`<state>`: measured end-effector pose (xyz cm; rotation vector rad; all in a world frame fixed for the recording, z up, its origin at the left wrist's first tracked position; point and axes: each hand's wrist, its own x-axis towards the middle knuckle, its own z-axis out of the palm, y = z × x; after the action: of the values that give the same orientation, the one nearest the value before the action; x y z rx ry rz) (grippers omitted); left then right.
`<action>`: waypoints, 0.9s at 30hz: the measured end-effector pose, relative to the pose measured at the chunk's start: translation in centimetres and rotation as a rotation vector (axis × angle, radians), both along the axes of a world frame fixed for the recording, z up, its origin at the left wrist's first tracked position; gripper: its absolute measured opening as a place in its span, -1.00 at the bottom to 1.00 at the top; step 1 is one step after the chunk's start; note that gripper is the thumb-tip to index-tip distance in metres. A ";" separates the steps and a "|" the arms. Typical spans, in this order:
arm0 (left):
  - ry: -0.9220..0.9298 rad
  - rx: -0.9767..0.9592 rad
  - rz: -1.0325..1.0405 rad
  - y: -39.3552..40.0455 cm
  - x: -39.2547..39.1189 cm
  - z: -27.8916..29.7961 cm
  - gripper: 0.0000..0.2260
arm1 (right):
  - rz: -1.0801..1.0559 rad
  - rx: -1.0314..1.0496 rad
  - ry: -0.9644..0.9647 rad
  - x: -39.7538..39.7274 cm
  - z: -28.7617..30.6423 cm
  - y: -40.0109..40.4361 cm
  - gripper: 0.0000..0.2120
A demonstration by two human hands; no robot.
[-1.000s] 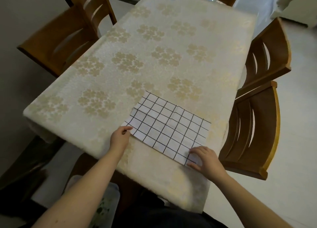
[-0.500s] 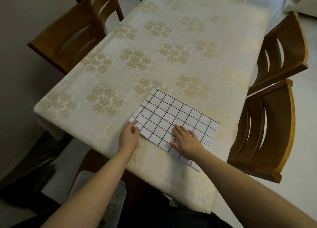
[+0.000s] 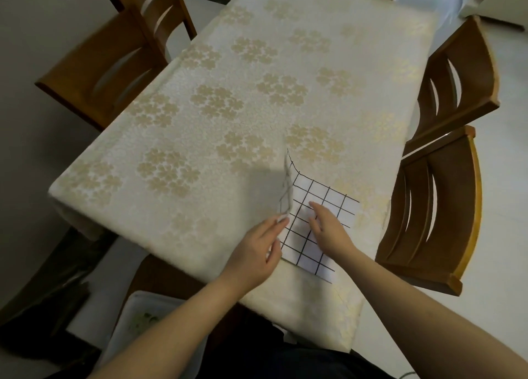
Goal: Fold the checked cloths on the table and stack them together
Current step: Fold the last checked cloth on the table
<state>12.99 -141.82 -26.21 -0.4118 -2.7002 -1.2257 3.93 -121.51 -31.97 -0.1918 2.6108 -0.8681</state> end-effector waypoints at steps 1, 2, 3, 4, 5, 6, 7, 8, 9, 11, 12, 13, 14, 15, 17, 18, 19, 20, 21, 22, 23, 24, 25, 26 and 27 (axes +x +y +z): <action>0.028 -0.018 -0.057 0.6 0.0 -0.3 -0.61 | -0.092 -0.051 -0.031 0.1 0.3 0.7 -0.55; 0.044 -0.029 -0.107 1.2 0.0 -0.5 -0.61 | -0.173 -0.095 -0.054 0.3 0.5 1.5 -0.56; 0.054 -0.037 -0.155 1.8 0.0 -0.9 -0.61 | -0.241 -0.132 -0.068 0.4 0.7 2.3 -0.58; 0.060 -0.046 -0.197 2.3 0.0 -1.3 -0.61 | -0.297 -0.163 -0.076 0.7 0.9 3.1 -0.59; 0.061 -0.061 -0.234 2.8 0.1 -1.7 -0.60 | -0.347 -0.188 -0.084 0.9 1.1 3.8 -0.60; 0.054 -0.081 -0.272 3.3 0.2 -2.2 -0.59 | -0.393 -0.209 -0.092 1.1 1.2 4.5 -0.61; 0.046 -0.104 -0.310 3.8 0.4 -2.8 -0.59 | -0.439 -0.226 -0.105 1.3 1.2 5.1 -0.61; 0.036 -0.130 -0.347 4.3 0.6 -3.4 -0.59 | -0.479 -0.241 -0.121 1.5 1.1 5.7 -0.62; 0.020 -0.156 -0.383 4.7 0.7 -4.0 -0.58 | -0.512 -0.252 -0.136 1.7 1.0 6.1 -0.62; -0.013 -0.205 -0.455 5.4 1.1 -5.1 -0.57 | -0.568 -0.278 -0.153 2.1 0.6 6.8 -0.63; -0.024 -0.225 -0.494 5.6 1.2 -5.5 -0.56 | -0.595 -0.296 -0.160 2.3 0.4 7.1 -0.64; -0.040 -0.238 -0.532 5.7 1.4 -5.8 -0.55 | -0.619 -0.315 -0.171 2.5 0.3 7.3 -0.64; -0.066 -0.244 -0.560 5.8 1.4 -5.9 -0.54 | -0.638 -0.334 -0.179 2.7 0.0 7.5 -0.65; -0.097 -0.243 -0.574 5.7 1.3 -5.8 -0.53 | -0.654 -0.346 -0.182 2.9 -0.1 7.7 -0.66; -0.142 -0.218 -0.542 5.5 0.5 -5.6 -0.53 | -0.673 -0.345 -0.171 3.3 -0.2 8.1 -0.66; -0.147 -0.210 -0.496 5.4 -0.2 -5.6 -0.54 | -0.678 -0.333 -0.157 3.5 -0.1 8.2 -0.66; -0.144 -0.224 -0.440 5.1 -1.1 -6.0 -0.55 | -0.677 -0.314 -0.146 3.7 0.1 8.3 -0.65; -0.142 -0.268 -0.385 4.7 -2.1 -6.5 -0.53 | -0.665 -0.287 -0.135 3.9 0.1 8.3 -0.64; -0.150 -0.340 -0.341 4.3 -3.2 -7.0 -0.51 | -0.639 -0.251 -0.120 4.1 0.2 8.2 -0.62; -0.169 -0.426 -0.309 3.8 -4.2 -7.5 -0.48 | -0.600 -0.212 -0.092 4.2 0.3 8.1 -0.61; -0.193 -0.512 -0.288 3.4 -5.0 -8.0 -0.45 | -0.548 -0.174 -0.049 4.4 0.3 7.8 -0.60; -0.213 -0.589 -0.275 3.0 -5.8 -8.6 -0.43 | -0.486 -0.137 -0.001 4.5 0.2 7.5 -0.59; -0.218 -0.647 -0.267 2.7 -6.3 -9.0 -0.41 | -0.414 -0.094 0.043 4.6 0.1 6.9 -0.58; -0.215 -0.688 -0.265 2.6 -6.7 -9.4 -0.41 | -0.330 -0.038 0.088 4.6 -0.1 6.3 -0.57; -0.217 -0.720 -0.271 2.5 -6.9 -9.8 -0.40 | -0.234 0.033 0.136 4.6 -0.4 5.6 -0.55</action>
<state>6.06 -139.28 -36.01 -0.7817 -3.2961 -0.2919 8.56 -115.89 -32.37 0.0676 2.8132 -0.9161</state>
